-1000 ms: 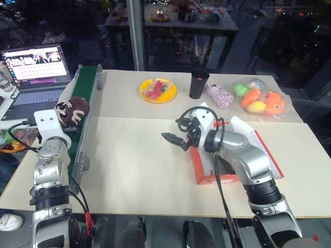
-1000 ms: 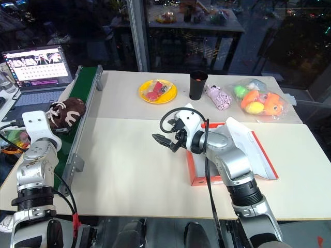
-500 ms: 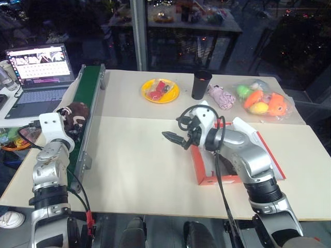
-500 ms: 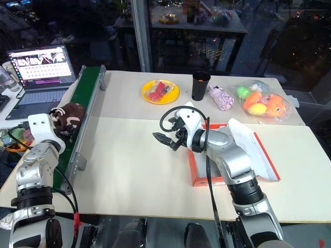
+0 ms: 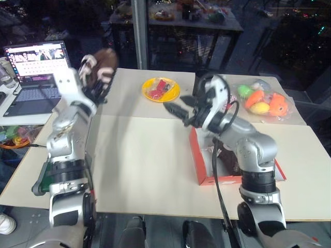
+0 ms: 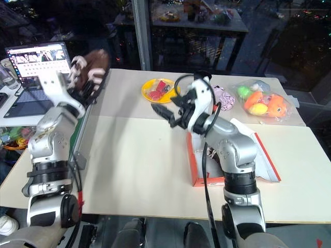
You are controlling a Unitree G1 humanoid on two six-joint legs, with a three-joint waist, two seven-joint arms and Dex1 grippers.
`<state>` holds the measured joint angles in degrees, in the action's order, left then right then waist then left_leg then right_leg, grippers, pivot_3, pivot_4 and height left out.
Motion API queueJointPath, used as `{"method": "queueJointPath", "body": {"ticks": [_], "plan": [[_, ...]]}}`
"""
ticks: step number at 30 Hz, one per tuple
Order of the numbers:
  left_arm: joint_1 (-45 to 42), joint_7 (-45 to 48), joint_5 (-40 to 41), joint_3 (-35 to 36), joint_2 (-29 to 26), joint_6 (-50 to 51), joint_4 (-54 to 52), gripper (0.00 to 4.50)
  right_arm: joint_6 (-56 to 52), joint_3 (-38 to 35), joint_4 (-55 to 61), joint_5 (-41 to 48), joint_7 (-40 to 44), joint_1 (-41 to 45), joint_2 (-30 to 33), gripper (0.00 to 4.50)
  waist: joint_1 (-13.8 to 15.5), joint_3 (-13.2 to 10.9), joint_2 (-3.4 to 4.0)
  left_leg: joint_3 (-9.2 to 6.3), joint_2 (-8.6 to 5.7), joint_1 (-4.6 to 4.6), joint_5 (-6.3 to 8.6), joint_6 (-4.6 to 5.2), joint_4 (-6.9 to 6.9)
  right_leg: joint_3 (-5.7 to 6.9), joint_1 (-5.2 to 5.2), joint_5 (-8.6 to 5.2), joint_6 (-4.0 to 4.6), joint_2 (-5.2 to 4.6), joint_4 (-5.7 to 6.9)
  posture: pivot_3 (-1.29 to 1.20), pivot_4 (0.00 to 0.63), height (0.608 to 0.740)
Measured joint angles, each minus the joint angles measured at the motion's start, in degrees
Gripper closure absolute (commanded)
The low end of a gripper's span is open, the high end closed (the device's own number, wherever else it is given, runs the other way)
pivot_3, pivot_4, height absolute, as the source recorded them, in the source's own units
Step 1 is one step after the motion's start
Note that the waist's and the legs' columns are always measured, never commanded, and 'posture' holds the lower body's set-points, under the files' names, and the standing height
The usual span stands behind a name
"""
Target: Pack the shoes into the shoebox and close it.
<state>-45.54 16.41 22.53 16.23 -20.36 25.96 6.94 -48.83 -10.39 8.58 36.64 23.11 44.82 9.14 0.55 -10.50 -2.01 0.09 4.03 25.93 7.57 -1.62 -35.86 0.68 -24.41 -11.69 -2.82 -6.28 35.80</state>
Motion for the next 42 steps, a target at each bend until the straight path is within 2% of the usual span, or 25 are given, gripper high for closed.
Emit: {"method": "queueJointPath", "body": {"ticks": [3,7,12,24,34,42], "plan": [[-1.4,4.8,3.2,-6.2,3.5,3.9,-4.0,3.17,-3.5,-9.0,-4.3,9.2,-6.6,5.2,-3.6,0.00,-0.1,0.0,0.01,0.00,0.00,0.00,-0.01,0.01,-0.01,-0.01,-0.02,0.01,0.02,0.00,0.06,0.00,0.150,0.736],[-1.5,8.6,4.9,-11.4,4.6,7.4,-6.5,3.17,-6.0,-13.4,-6.3,15.7,-11.4,7.5,-4.4,0.00,-0.7,0.0,0.03,0.00,0.00,-0.02,-0.01,0.02,-0.01,-0.03,-0.02,0.01,0.02,0.00,0.08,0.00,0.150,0.736],[-1.5,8.8,4.7,-12.5,5.4,9.6,-6.8,3.17,-7.0,-12.7,-6.7,16.4,-13.7,7.0,-3.4,0.00,-1.7,-0.1,0.10,-0.01,0.00,-0.04,-0.01,0.04,0.01,-0.07,-0.04,0.00,0.02,0.01,0.10,0.00,0.150,0.736],[-1.5,8.6,4.5,-12.7,7.1,11.7,-6.8,3.17,-7.0,-12.6,-7.3,16.8,-17.3,6.1,-3.6,0.00,-1.3,-0.1,0.11,-0.02,-0.01,0.00,-0.01,0.04,-0.01,-0.07,-0.04,-0.01,0.01,0.01,0.07,0.00,0.150,0.736],[-3.7,10.6,4.1,-12.7,5.1,10.9,-5.5,3.17,-8.5,-13.6,-9.4,18.5,-19.2,3.6,-0.4,0.00,-1.3,-0.1,0.13,-0.02,-0.01,0.01,-0.01,0.04,-0.01,-0.07,-0.06,-0.01,0.01,0.01,0.07,0.00,0.150,0.736],[-3.9,10.8,4.5,-13.1,6.5,10.5,-6.1,3.17,-8.5,-13.4,-10.5,18.8,-19.7,4.4,-1.0,0.00,-1.4,-0.1,0.14,-0.02,-0.01,0.01,-0.01,0.04,-0.01,-0.08,-0.07,-0.01,0.01,0.01,0.07,0.00,0.150,0.736]]}}
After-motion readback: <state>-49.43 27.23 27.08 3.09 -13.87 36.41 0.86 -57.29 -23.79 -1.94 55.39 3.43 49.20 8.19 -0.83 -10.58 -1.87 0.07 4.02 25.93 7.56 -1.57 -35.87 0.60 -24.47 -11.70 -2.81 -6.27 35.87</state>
